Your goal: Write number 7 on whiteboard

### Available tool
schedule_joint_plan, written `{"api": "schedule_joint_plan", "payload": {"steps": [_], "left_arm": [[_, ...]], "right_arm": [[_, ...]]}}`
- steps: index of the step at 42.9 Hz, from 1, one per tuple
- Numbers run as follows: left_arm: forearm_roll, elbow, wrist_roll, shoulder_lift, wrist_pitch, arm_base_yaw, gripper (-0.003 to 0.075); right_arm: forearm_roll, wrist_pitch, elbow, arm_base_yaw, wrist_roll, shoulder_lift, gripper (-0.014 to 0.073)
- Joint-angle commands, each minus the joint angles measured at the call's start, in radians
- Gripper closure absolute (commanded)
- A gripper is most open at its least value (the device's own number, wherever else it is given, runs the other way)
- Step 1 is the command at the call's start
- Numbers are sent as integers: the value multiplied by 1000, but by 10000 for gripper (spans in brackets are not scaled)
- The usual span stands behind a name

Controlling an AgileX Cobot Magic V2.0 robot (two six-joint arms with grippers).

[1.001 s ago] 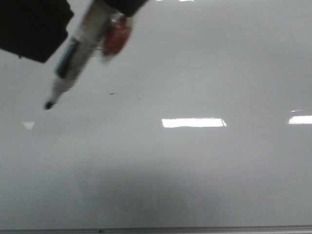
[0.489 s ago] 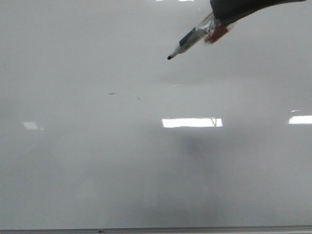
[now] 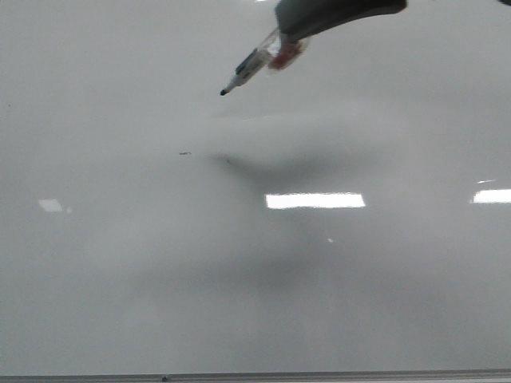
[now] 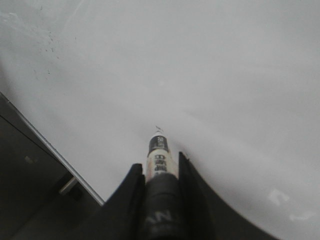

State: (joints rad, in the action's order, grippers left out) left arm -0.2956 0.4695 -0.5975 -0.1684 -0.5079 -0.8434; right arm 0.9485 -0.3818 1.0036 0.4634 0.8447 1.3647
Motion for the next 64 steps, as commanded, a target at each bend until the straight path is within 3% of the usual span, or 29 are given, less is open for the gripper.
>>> {"api": "schedule_joint_plan", "payload": {"steps": [1, 9, 20, 33, 50, 55, 61, 64], "left_arm": [[-16, 25, 13, -11, 79, -7, 741], [-16, 25, 13, -11, 79, -7, 741], [-16, 20, 13, -11, 79, -7, 741], [-16, 19, 13, -11, 77, -7, 741], [-16, 19, 13, -11, 77, -7, 741], [-16, 19, 13, -11, 77, -7, 741], [-35, 19, 13, -11, 77, -7, 741], [-35, 19, 13, -13, 81, -7, 741]], "right_arm": [[39, 46, 111, 26, 15, 61, 662], [39, 54, 227, 43, 15, 197, 662], [32, 116, 232, 10, 15, 205, 662], [30, 97, 116, -147, 40, 83, 662], [32, 94, -55, -75, 61, 184, 661], [54, -34, -48, -73, 70, 177, 661], [167, -350, -1, -70, 229, 55, 661], [189, -429, 17, -70, 279, -7, 659]]}}
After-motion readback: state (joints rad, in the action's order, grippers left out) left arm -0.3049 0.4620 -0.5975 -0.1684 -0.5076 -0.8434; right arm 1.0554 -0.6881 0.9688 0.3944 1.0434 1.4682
